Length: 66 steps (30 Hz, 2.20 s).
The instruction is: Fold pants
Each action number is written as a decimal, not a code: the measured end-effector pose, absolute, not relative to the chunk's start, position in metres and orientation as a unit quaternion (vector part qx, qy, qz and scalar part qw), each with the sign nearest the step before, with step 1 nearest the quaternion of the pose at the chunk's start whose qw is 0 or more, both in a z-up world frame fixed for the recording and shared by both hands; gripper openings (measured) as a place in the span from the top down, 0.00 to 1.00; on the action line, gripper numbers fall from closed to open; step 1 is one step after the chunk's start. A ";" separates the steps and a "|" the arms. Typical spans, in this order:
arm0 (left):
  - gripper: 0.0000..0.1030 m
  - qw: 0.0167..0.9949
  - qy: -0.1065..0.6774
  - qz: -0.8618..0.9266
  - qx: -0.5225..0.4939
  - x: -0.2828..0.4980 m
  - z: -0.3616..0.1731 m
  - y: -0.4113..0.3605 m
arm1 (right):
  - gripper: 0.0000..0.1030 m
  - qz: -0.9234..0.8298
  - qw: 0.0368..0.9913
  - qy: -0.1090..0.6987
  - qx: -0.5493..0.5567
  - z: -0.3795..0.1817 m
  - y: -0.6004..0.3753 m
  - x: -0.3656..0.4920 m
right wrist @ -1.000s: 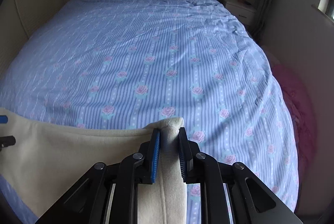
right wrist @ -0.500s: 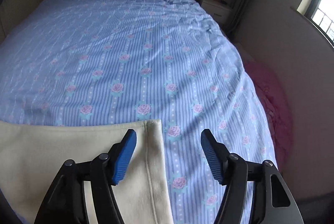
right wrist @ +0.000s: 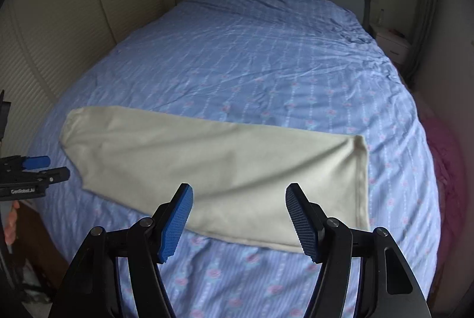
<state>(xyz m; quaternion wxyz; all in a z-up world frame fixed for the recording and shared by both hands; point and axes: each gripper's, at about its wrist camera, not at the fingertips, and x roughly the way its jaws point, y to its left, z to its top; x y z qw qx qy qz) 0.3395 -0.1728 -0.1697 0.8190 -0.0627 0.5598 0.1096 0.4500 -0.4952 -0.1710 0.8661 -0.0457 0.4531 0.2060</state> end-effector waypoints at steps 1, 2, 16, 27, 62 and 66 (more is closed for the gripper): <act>0.21 0.817 0.561 0.119 -0.069 0.327 -0.169 -0.159 | 0.37 0.223 0.862 0.454 -0.045 -0.171 -0.479 0.439; 0.21 0.814 0.561 0.130 -0.073 0.315 -0.168 -0.144 | 0.37 0.236 0.858 0.455 -0.044 -0.171 -0.463 0.430; 0.20 0.806 0.566 0.141 -0.099 0.244 -0.189 0.071 | 0.37 0.301 0.802 0.515 -0.025 -0.195 -0.243 0.350; 0.20 0.781 0.604 0.091 -0.131 0.258 -0.254 0.114 | 0.47 0.264 0.757 0.598 -0.005 -0.289 -0.129 0.363; 0.20 0.772 0.589 0.159 -0.175 0.238 -0.263 0.078 | 0.57 0.311 0.740 0.594 -0.049 -0.351 -0.104 0.420; 0.20 0.769 0.592 0.166 -0.174 0.233 -0.264 0.075 | 0.57 0.312 0.737 0.595 -0.070 -0.369 -0.099 0.423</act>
